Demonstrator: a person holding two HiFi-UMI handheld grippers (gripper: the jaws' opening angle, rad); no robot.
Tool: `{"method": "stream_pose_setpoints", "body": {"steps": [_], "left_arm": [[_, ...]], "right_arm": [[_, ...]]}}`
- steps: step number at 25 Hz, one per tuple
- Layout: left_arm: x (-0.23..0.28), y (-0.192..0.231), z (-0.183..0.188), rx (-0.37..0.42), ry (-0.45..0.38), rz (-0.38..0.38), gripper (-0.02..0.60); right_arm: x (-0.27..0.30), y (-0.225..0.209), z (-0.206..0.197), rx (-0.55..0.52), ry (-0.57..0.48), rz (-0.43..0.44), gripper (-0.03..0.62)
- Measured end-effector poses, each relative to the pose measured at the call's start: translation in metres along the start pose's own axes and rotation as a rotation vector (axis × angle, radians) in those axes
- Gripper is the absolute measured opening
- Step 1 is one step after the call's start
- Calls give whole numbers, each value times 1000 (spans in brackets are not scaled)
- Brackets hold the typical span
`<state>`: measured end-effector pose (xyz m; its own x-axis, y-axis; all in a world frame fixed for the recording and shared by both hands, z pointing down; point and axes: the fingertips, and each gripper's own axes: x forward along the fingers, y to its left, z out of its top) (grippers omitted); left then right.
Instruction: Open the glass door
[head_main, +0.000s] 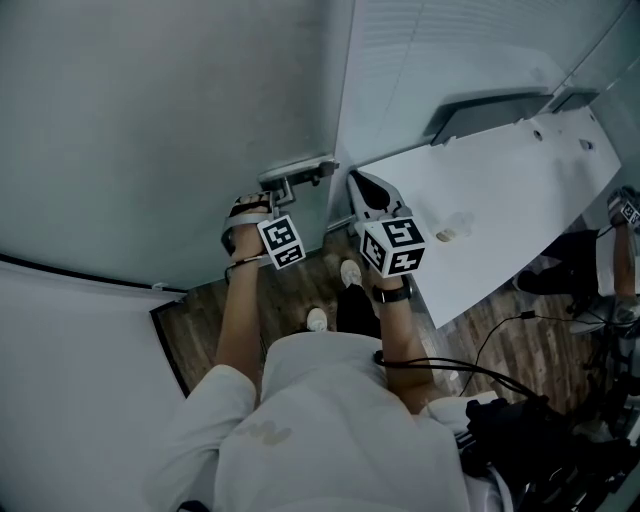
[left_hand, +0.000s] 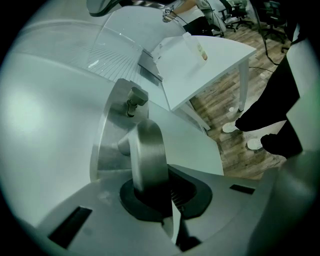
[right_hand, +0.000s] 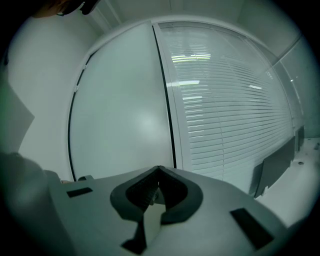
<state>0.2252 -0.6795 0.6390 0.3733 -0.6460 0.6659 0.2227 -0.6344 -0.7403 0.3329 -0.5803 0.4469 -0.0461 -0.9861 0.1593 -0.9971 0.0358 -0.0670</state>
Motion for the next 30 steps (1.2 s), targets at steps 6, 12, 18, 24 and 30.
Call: {"method": "stream_pose_setpoints", "body": {"steps": [6, 12, 18, 24, 30], "left_arm": [[-10, -5, 4, 16, -14, 5, 3], [-24, -20, 9, 32, -30, 4, 3], [-42, -37, 12, 56, -55, 5, 3], [-62, -59, 10, 76, -79, -5, 4], [-85, -82, 10, 95, -107, 9, 3]], "right_arm": [[-15, 2, -4, 1, 14, -25, 2], [-30, 10, -3, -22, 21, -17, 2], [-57, 22, -1, -35, 8, 10, 2], [-111, 32, -1, -28, 16, 24, 2], [-179, 34, -57, 41, 75, 0, 2]]}}
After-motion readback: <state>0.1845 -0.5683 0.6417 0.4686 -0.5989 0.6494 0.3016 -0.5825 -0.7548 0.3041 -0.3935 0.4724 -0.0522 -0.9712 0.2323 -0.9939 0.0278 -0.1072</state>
